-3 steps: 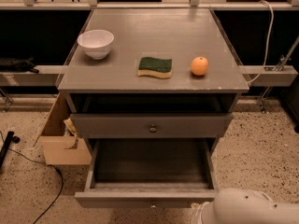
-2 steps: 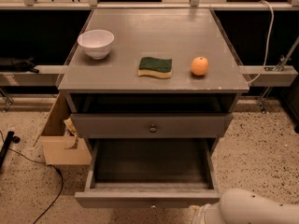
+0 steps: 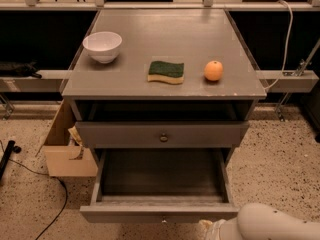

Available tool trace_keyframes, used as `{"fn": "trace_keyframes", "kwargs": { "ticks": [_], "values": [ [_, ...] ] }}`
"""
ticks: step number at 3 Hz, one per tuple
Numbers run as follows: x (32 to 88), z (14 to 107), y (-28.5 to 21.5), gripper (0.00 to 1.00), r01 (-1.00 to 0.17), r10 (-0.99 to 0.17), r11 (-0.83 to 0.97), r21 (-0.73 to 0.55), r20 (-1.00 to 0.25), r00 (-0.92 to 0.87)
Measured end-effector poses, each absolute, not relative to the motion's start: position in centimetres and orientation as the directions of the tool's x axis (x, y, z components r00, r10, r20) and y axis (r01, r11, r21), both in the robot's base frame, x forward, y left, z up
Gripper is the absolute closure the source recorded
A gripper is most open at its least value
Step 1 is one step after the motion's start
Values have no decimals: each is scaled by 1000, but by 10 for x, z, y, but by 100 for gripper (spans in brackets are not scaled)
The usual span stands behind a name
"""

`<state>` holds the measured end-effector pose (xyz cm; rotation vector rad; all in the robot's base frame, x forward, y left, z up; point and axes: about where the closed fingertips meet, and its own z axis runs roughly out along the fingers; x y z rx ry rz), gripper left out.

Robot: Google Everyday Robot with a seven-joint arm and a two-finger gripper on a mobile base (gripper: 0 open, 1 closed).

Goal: Close middle drawer

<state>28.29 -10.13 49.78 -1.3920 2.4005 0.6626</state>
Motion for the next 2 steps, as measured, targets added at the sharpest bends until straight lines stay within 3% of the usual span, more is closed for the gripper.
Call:
{"fn": "trace_keyframes", "kwargs": {
  "ticks": [1, 2],
  "values": [
    [283, 498, -101, 0, -870, -738, 429, 244, -461, -493],
    [286, 499, -100, 0, -878, -686, 398, 267, -548, -478]
  ]
}}
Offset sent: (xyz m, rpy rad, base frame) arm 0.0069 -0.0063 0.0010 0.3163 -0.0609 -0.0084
